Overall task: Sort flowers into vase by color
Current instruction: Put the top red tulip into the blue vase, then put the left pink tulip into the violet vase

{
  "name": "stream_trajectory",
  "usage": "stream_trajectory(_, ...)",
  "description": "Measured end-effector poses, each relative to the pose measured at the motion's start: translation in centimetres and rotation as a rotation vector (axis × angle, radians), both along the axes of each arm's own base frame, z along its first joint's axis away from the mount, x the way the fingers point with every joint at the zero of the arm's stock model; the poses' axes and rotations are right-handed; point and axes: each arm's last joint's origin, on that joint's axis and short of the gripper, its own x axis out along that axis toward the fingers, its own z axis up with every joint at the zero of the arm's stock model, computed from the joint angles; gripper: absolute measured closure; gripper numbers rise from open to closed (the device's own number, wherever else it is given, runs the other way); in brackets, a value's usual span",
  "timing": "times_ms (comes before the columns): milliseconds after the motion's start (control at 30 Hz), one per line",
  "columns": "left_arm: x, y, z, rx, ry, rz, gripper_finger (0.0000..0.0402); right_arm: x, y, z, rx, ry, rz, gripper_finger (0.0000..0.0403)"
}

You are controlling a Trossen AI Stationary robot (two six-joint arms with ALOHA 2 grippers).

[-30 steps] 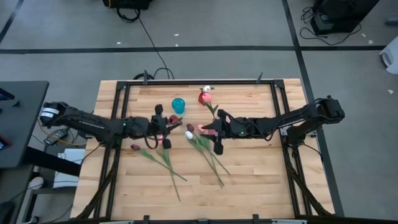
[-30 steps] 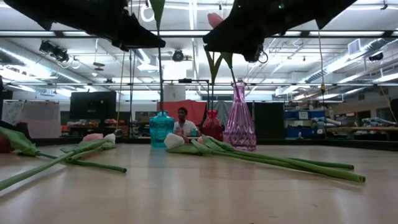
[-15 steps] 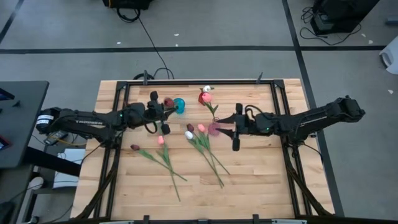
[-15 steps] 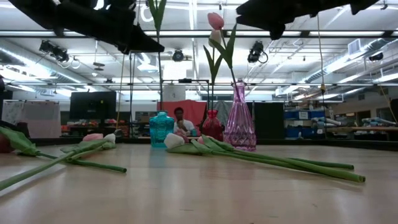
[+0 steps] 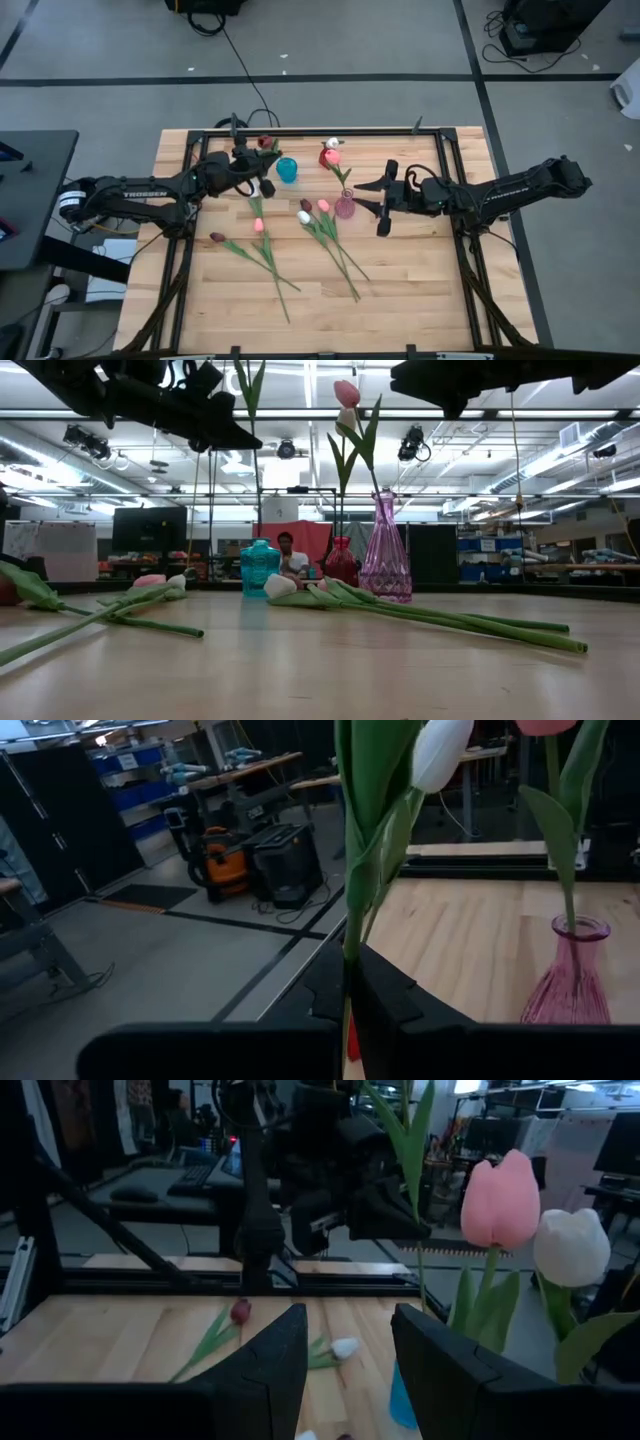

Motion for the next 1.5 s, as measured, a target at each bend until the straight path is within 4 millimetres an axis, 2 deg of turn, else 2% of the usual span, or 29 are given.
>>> stream_trajectory(167, 0.1, 0.6, -0.5, -0.025, 0.017, -0.002, 0.0387, 0.0, 0.0, 0.0, 0.001, -0.005, 0.000, 0.0243)
stream_trajectory(433, 1.1, 2.1, -2.8, -0.124, 0.091, -0.005, 0.0387, 0.0, 0.0, 0.2, 0.015, -0.028, 0.001, 0.0243)
stream_trajectory(767, 0.5, 5.0, -3.9, -0.208, 0.089, 0.023, 0.0384, 0.0, 0.0, 0.2, 0.037, -0.029, 0.000, 0.0246)
stream_trajectory(867, 0.4, 5.1, -4.1, -0.223, 0.105, 0.029, 0.0357, 0.0, 0.0, 0.2, 0.040, -0.030, 0.000, 0.0246)
stream_trajectory(1100, 0.2, 5.1, -4.1, -0.250, 0.100, 0.084, 0.0226, 0.0, 0.0, 0.2, 0.062, -0.039, -0.020, 0.0246)
stream_trajectory(1200, -0.4, 5.0, -3.7, -0.244, 0.096, 0.150, 0.0188, 0.0, -0.1, 0.3, 0.062, -0.043, -0.051, 0.0246)
stream_trajectory(1300, -1.1, 4.7, -3.2, -0.251, 0.107, 0.165, 0.0171, 0.0, -0.1, 0.3, 0.052, -0.040, -0.053, 0.0246)
stream_trajectory(1500, -2.7, 3.3, -2.4, -0.297, 0.137, 0.170, 0.0167, 0.0, -0.1, 0.2, 0.030, -0.033, -0.052, 0.0246)
